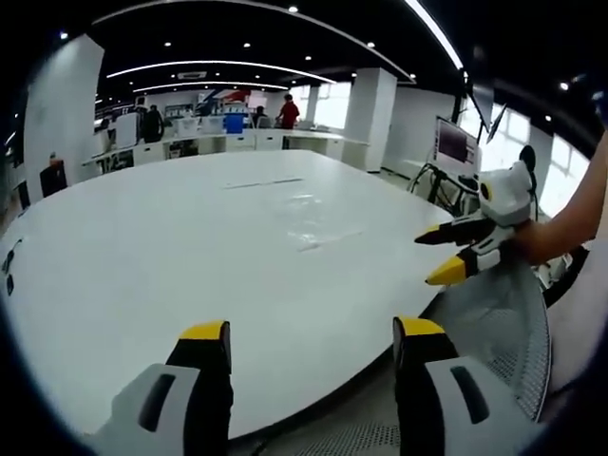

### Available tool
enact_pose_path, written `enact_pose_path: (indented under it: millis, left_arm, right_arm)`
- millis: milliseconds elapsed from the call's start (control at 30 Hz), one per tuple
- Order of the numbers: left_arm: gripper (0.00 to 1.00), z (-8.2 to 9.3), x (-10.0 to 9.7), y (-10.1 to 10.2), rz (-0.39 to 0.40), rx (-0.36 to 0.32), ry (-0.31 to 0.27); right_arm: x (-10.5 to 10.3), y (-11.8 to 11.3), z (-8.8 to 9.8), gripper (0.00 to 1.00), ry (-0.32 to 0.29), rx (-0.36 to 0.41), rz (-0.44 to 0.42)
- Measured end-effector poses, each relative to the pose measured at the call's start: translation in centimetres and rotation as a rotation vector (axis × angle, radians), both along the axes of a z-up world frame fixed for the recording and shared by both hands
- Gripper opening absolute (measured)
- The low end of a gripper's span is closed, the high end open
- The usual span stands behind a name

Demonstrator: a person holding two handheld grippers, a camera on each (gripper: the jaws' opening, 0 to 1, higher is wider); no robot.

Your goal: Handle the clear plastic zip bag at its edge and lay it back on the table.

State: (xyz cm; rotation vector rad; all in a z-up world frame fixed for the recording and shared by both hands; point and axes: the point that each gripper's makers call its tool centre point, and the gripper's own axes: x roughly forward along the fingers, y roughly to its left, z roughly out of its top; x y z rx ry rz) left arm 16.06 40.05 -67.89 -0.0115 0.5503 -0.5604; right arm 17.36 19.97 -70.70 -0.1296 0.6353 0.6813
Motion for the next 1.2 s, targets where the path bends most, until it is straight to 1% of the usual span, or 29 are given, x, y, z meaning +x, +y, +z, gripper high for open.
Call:
enact_pose_path:
  millis: [100, 200, 267, 433, 567, 767, 933, 1033, 1200]
  left_arm:
    - [0.68, -0.1, 0.2, 0.2, 0.015, 0.005, 0.005]
    - [0.68, -0.4, 0.2, 0.5, 0.01, 0.023, 0.007]
    - [0.68, -0.6, 0.1, 0.6, 0.008, 0.027, 0.013]
    - [0.68, -0.8, 0.1, 0.5, 0.008, 0.049, 0.022]
    - [0.68, -1.0, 0.0, 0.5, -0.004, 0.057, 0.024]
    - [0.68, -1.2, -0.2, 0.3, -0.015, 0.062, 0.034]
    - [0.68, -1.1, -0.2, 0.1, -0.019, 0.061, 0.033]
    - [0.67, -1.0, -0.3, -0.1, -0.023, 0.055, 0.035]
    - [0.67, -1.1, -0.3, -0.2, -0.032, 0.055, 0.034]
  right_arm:
    - [-0.2, 0.4, 0.2, 0.7, 0.01, 0.024, 0.014]
    - [0.1, 0.1, 0.2, 0.7, 0.027, 0.052, -0.001]
    - [0.0, 0.3, 0.1, 0.7, 0.027, 0.045, 0.004]
    - [-0.2, 0.7, 0.4, 0.69, 0.024, 0.06, 0.012]
    - [-0.1, 0.6, 0.1, 0.68, 0.026, 0.048, 0.014]
    - [-0.1, 0.5, 0.2, 0.68, 0.018, 0.045, 0.015]
    - [-0.1, 0.5, 0.1, 0.68, 0.018, 0.037, 0.021]
    - [-0.2, 0.4, 0.0, 0.67, 0.001, 0.007, 0.037]
    - [-0.3, 0.5, 0.0, 0.65, -0.003, -0.015, 0.055]
